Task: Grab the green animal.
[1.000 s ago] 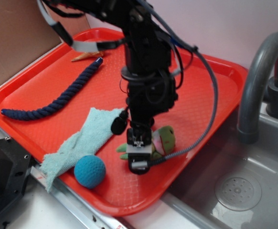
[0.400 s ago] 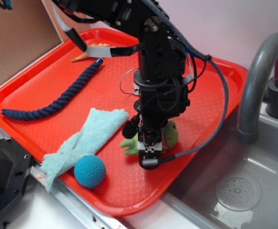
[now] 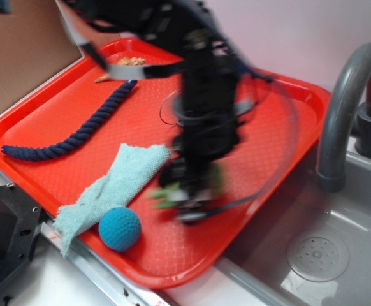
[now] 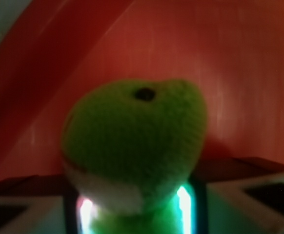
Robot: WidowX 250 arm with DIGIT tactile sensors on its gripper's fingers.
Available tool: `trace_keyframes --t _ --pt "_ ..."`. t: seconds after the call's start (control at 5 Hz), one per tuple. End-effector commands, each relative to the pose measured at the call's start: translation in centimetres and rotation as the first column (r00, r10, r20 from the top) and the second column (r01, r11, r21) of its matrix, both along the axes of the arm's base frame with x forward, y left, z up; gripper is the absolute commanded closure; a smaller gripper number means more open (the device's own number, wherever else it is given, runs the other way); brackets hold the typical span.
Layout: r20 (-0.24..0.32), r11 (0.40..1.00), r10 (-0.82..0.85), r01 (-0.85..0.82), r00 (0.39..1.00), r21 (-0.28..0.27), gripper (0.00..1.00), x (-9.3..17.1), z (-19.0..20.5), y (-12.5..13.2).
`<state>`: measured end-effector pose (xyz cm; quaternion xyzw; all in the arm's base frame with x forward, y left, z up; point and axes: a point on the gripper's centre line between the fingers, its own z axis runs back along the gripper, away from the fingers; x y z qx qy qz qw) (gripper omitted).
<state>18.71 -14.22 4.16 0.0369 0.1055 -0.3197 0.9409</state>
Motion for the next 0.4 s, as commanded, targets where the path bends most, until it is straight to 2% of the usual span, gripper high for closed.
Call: trace_keyframes --t 0.0,0.2 --pt "0.241 0.923 0.369 -0.323 0.897 -0.21 1.0 -0.9 10.6 7.9" --pt "0.275 0.848 0.524 -0.465 0.806 -0.254 1.0 -2.7 15.4 10.7"
